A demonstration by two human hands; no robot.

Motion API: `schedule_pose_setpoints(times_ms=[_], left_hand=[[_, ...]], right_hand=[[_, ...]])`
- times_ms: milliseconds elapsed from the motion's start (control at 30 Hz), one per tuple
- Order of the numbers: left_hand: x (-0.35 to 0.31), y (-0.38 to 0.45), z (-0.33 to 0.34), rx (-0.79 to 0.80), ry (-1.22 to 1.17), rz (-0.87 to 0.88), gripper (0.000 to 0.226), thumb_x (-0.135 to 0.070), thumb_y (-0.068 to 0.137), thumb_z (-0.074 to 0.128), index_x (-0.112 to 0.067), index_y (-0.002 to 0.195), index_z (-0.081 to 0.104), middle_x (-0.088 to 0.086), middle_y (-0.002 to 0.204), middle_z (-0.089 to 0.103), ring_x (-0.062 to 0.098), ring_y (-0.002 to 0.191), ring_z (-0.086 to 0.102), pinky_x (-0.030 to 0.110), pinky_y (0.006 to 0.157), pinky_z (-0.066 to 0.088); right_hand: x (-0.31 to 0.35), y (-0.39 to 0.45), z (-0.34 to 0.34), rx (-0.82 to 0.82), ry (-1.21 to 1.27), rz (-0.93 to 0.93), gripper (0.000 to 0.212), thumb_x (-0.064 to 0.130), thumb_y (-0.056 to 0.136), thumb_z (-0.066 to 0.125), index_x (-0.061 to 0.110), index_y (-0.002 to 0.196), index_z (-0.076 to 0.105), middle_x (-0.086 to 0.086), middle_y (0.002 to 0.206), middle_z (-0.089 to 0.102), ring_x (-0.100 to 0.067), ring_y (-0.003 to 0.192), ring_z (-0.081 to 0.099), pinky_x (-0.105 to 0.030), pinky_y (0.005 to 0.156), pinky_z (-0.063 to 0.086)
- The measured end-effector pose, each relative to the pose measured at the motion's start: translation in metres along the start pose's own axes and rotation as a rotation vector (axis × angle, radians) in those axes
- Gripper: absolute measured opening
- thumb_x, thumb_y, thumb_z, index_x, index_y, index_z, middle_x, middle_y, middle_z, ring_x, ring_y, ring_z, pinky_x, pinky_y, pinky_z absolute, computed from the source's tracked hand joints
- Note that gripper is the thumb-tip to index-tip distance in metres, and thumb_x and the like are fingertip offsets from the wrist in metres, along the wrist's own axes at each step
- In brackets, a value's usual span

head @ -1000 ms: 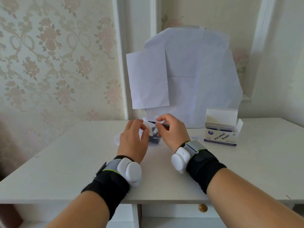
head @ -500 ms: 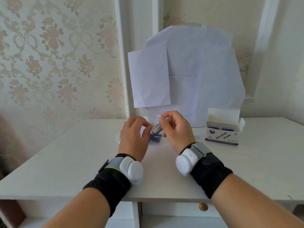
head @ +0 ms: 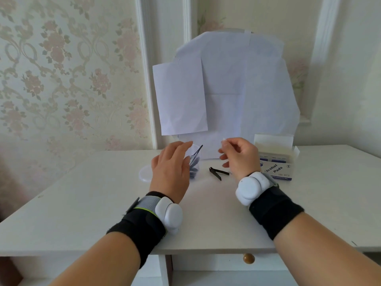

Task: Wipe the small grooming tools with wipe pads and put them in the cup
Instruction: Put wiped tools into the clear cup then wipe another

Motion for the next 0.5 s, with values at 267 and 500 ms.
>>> schedule_pose_setpoints(times_ms=[267,500], left_hand=[[-0.002,0.006,0.023,0.098,0.132,0.117,0.039,-0.02,0.099,0.045,-0.033,0.135,0.05,-0.013,0.14,0.049,0.017,0.14,0.032,0.043,0.109,0.024],[-0.004,0.007,0.022,0.085,0.116,0.084,0.045,-0.022,0.095,0.032,-0.028,0.135,0.05,-0.014,0.131,0.054,0.016,0.137,0.035,0.041,0.107,0.022]], right_hand=[[-0.024,0.017,-0.012,-0.017,-0.474,0.055,0.012,0.012,0.086,0.049,0.019,0.095,0.055,-0.002,0.09,0.068,-0.03,0.084,0.065,-0.045,0.077,0.054],[-0.022,0.01,0.005,0.262,-1.045,-0.032,0.022,0.026,0.097,0.039,0.014,0.106,0.054,-0.008,0.106,0.061,-0.03,0.092,0.056,-0.035,0.075,0.043]])
Point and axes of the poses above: each hand's wrist, its own y-axis towards the middle knuckle, its own z-axis out of the palm, x = y × z, the point moved 3 cm from there along y, towards the middle knuckle
